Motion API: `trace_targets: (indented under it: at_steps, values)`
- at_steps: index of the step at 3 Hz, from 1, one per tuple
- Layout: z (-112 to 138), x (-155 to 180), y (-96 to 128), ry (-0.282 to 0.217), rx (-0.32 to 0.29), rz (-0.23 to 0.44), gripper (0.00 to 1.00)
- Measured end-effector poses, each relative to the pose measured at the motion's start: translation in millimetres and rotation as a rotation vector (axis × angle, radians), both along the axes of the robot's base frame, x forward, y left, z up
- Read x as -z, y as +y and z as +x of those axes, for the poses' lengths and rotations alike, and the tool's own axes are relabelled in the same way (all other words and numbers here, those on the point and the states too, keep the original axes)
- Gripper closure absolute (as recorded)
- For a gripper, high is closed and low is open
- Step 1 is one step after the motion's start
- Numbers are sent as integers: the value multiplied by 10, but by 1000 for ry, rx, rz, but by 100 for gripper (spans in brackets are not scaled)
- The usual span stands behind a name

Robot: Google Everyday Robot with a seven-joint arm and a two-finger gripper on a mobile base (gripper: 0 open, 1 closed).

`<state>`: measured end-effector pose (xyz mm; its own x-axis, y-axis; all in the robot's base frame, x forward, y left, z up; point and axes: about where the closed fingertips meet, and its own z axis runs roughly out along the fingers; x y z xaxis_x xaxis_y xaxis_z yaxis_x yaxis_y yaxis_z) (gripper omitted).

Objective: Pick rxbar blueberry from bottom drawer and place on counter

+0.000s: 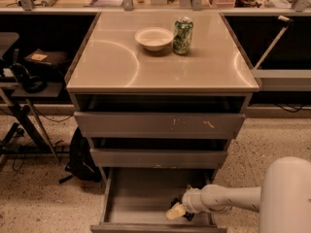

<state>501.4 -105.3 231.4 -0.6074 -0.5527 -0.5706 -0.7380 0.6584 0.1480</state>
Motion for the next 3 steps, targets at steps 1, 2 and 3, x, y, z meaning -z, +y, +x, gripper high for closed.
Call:
trace_targets:
  at_steps: [1, 2, 3]
  values:
    - [138, 284, -119, 27, 59, 5, 0]
    - [404, 725, -152, 62, 143, 37, 0]
    - [618, 732, -243, 31, 169, 34, 0]
